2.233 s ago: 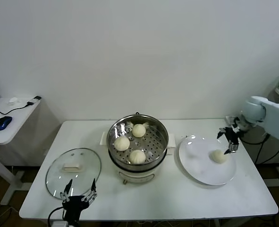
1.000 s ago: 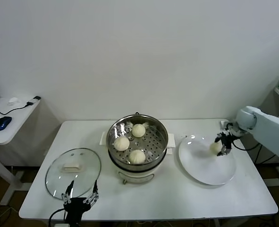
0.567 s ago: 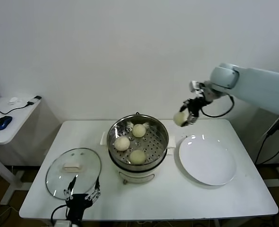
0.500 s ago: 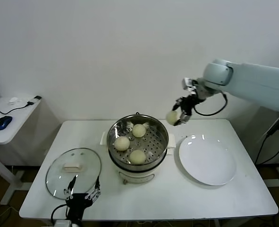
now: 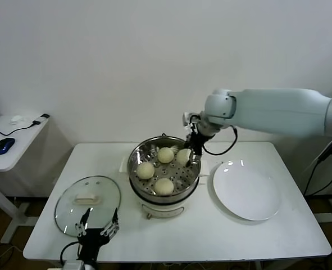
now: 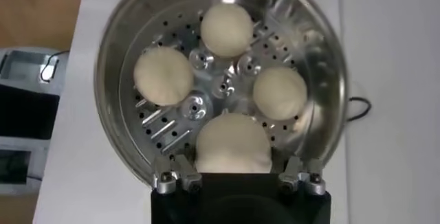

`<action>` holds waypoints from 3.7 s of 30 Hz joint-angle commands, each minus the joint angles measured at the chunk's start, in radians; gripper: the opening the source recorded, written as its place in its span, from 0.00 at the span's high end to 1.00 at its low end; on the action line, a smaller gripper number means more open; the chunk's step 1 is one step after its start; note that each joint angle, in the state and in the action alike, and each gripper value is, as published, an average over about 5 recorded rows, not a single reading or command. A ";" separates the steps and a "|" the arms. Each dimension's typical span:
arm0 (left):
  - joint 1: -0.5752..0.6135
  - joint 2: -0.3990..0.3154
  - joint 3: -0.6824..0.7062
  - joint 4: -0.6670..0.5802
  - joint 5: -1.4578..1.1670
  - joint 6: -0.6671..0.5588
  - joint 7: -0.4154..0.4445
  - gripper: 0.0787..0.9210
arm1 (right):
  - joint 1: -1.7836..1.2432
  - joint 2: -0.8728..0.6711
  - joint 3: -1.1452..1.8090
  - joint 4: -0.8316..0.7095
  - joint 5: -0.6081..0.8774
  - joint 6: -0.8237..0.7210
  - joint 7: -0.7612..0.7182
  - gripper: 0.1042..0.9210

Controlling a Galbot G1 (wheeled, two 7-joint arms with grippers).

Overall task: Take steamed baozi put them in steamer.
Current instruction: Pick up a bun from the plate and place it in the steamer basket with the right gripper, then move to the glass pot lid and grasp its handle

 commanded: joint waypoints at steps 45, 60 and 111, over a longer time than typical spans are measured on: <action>-0.117 0.054 -0.047 0.007 -0.125 0.018 0.054 0.12 | -1.555 -0.650 1.969 0.084 -0.295 0.325 0.699 0.12; -0.131 0.100 -0.056 0.056 -0.009 -0.055 0.041 0.12 | -2.240 -0.104 2.422 0.195 -0.504 0.634 0.629 0.12; -0.460 0.237 -0.106 0.786 1.332 -0.163 -0.410 0.12 | -2.204 0.139 2.326 0.198 -0.659 0.670 0.663 0.12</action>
